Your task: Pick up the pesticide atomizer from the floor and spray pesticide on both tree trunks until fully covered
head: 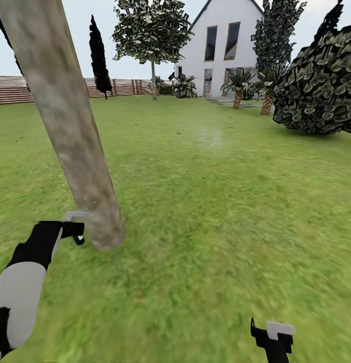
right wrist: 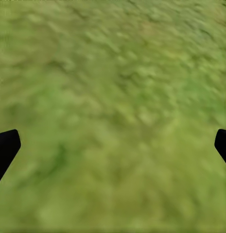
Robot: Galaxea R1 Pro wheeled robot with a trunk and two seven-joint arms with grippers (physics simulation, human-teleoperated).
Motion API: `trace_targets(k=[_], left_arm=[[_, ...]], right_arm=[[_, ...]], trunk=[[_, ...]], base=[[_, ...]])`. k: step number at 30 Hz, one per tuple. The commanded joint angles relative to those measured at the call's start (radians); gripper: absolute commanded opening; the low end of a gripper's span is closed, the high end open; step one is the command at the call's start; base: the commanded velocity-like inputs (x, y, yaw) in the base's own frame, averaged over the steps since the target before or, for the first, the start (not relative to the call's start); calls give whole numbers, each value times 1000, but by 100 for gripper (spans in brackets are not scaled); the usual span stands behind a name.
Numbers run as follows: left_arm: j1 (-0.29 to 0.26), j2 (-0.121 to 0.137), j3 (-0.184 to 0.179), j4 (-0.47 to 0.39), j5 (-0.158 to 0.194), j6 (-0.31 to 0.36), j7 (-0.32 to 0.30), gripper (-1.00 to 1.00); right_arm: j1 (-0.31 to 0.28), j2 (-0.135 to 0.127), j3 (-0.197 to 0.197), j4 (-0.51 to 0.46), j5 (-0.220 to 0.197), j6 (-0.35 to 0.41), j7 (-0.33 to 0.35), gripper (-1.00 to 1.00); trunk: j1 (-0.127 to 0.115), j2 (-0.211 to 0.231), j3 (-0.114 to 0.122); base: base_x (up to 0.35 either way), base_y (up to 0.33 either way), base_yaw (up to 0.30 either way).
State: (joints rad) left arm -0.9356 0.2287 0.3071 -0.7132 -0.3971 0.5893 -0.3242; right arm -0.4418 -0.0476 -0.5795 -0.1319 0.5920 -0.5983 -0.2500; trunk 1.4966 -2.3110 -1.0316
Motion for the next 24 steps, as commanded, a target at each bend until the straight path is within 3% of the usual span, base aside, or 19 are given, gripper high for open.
trace_targets(k=[1, 4, 6, 7, 9, 10, 11, 12, 13, 15, 17, 19, 24], left_arm=[[-3, -21, -1, -4, -6, 21, -5, -100], [-34, -8, -2, 0, -12, 48, -6, -100], [-48, 47, -2, 6, -10, 51, -8, -100], [-49, 58, -3, 7, -10, 51, -9, -100], [-48, 59, -14, 8, -10, 51, -16, -100], [-49, 56, -42, 6, -8, 52, -26, -100], [-51, 52, -110, 0, -5, 76, -61, -100], [-57, 51, -144, -6, -4, 125, -103, -100], [-73, 56, -155, -8, -3, 150, -128, -100], [-117, 68, -162, -8, -6, 174, -151, -100], [-143, 128, -164, -4, -9, 183, -159, -100], [-141, 159, -168, 1, -8, 184, -161, -100], [-130, 166, -177, -10, -7, 184, -176, -100]], right_arm=[[0, 0, 0, 0, 0, 0, 0, 100], [0, 0, 0, 0, 0, 0, 0, 100], [0, 0, 1, 0, 0, 0, 0, 100], [0, 0, 1, 0, 0, 0, 0, 100], [0, 0, 1, 0, 0, 0, 0, 100], [0, 0, 1, 0, 0, 0, 0, 100], [0, 0, 1, 0, 0, 0, 0, 100], [0, 0, 1, 0, 0, 0, 0, 100], [0, 0, 1, 0, 0, 0, 0, 100], [0, 0, 1, 0, 0, 0, 0, 100], [0, 0, 1, 0, 0, 0, 0, 100], [0, 0, 1, 0, 0, 0, 0, 100], [0, 0, 1, 0, 0, 0, 0, 100]], trunk=[[0, 0, 0], [0, 0, 0], [0, 0, 0], [0, 0, 0], [0, 0, 0], [0, 0, 0], [0, 0, 0], [0, 0, 0], [0, 0, 0], [0, 0, 0], [0, 0, 0], [0, 0, 0], [0, 0, 0]], base=[[0, 0, 212], [0, 0, 193], [0, 0, 39], [0, 0, 10], [0, 0, 4], [0, 0, 1], [0, 0, 0], [0, 0, 0], [0, 0, 0], [0, 0, 0], [0, 0, 0], [0, 0, 0], [0, 0, 139]])
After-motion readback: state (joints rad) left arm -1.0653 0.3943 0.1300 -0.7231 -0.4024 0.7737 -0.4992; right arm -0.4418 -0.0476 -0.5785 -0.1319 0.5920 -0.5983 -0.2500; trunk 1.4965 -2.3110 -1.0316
